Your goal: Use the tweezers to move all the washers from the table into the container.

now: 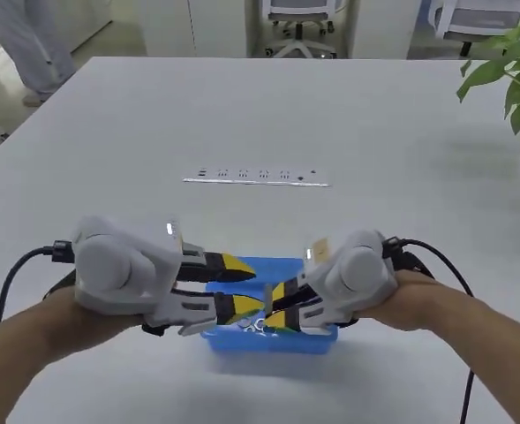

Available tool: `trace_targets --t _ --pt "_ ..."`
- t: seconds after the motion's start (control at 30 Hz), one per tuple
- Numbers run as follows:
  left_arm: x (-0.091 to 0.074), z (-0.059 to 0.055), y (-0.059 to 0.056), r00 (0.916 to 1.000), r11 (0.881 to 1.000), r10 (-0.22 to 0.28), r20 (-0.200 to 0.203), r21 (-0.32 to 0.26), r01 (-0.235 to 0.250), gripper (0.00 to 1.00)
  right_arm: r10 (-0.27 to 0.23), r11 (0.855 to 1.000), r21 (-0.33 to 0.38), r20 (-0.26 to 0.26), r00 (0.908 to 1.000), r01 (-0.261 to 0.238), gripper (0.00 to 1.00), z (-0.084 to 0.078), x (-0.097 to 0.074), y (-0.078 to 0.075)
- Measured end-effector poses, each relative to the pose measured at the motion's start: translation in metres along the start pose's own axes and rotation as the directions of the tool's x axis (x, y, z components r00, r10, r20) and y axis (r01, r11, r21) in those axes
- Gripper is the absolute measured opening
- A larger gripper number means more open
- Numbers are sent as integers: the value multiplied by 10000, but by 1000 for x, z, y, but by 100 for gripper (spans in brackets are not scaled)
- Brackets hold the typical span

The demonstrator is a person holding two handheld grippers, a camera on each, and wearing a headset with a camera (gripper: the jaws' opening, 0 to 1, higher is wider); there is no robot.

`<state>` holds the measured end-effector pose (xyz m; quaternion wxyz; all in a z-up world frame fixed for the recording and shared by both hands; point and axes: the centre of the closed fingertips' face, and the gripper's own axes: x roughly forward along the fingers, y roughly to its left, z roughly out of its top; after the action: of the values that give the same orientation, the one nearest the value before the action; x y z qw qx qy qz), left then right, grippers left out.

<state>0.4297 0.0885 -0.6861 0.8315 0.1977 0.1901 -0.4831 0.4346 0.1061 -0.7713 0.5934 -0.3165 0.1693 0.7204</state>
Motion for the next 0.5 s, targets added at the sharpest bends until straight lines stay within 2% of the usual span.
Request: trace_targets --t 0.2,0.33,0.43,0.5 --pt "7 6 -3 9996 9997 -257 88 60 257 12 32 9998 -207 -107 9999 -34 11 -1 0 0" --pt "12 5 -4 9993 9991 -382 -13 201 382 12 111 9991 -403 -134 9998 -117 11 -1 0 2" --pt "15 4 -5 9987 9984 -496 -110 283 499 6 147 9990 -417 -146 9998 -153 11 -1 0 2" --pt "15 5 -6 9985 9978 -546 -72 372 548 6 155 9989 -446 -170 9997 -162 11 -1 0 2"
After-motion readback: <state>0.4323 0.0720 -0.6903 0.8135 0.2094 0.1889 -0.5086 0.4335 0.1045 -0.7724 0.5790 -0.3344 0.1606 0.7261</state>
